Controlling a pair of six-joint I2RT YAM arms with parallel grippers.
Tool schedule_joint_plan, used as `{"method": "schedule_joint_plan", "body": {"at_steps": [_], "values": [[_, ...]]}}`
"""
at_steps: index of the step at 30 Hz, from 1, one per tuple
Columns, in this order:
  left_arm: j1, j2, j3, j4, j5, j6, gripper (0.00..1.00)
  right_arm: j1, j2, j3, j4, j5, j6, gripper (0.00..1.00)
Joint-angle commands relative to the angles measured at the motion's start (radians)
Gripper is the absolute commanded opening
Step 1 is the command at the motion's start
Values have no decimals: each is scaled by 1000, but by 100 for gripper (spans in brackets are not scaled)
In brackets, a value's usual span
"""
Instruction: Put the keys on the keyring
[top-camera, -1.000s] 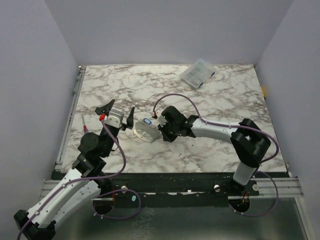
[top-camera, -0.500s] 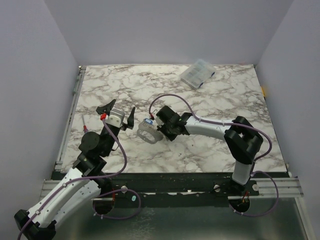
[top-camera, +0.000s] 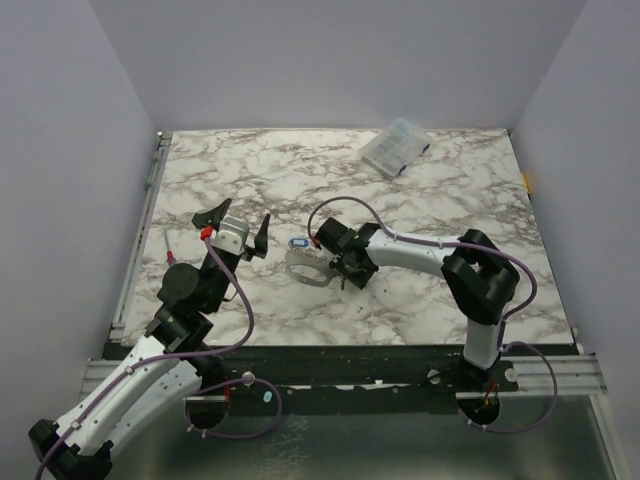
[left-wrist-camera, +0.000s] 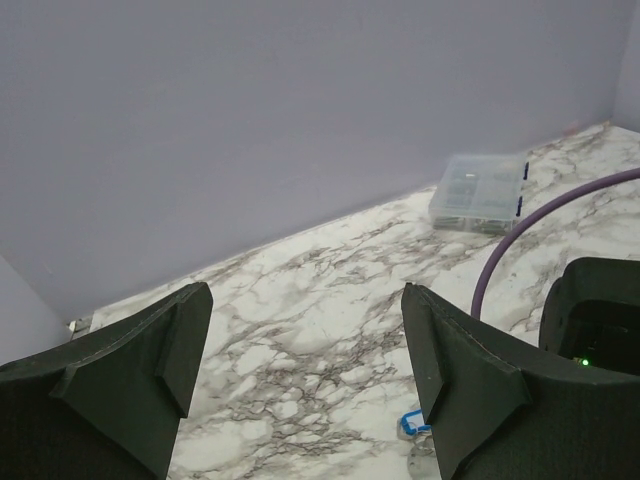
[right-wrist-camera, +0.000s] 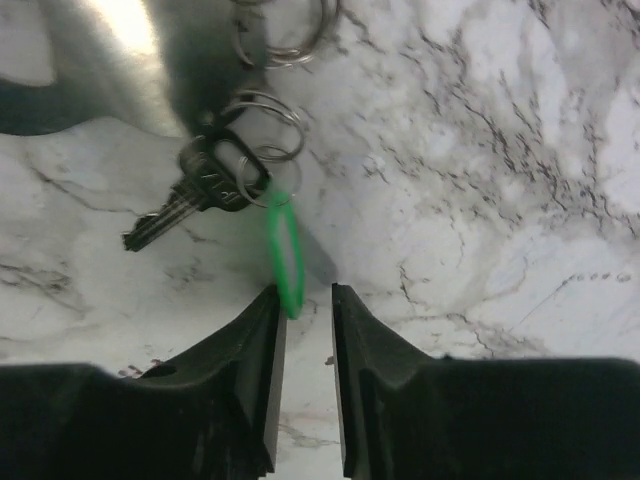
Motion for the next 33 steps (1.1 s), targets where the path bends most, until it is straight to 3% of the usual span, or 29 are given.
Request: {"method": "schedule_joint_plan", "body": {"at_steps": [1, 4, 8, 16, 23, 33], "values": [[7, -2, -12, 11, 22, 1, 84, -3, 6, -34, -96, 72, 43, 43], [7, 1, -12, 10, 24, 1, 84, -3, -57, -53, -60, 64, 89, 56], [8, 0, -13, 11, 23, 0, 83, -3, -159, -56, 11, -13, 152, 58], [13, 2, -13, 11, 26, -2, 84, -3, -327, -185, 331, -201, 306, 44], [13, 1, -13, 10, 29, -3, 84, -3, -285, -251, 498, -313, 371, 35], [13, 1, -13, 9, 27, -1, 83, -11, -210, -364, 672, -261, 379, 32]]}}
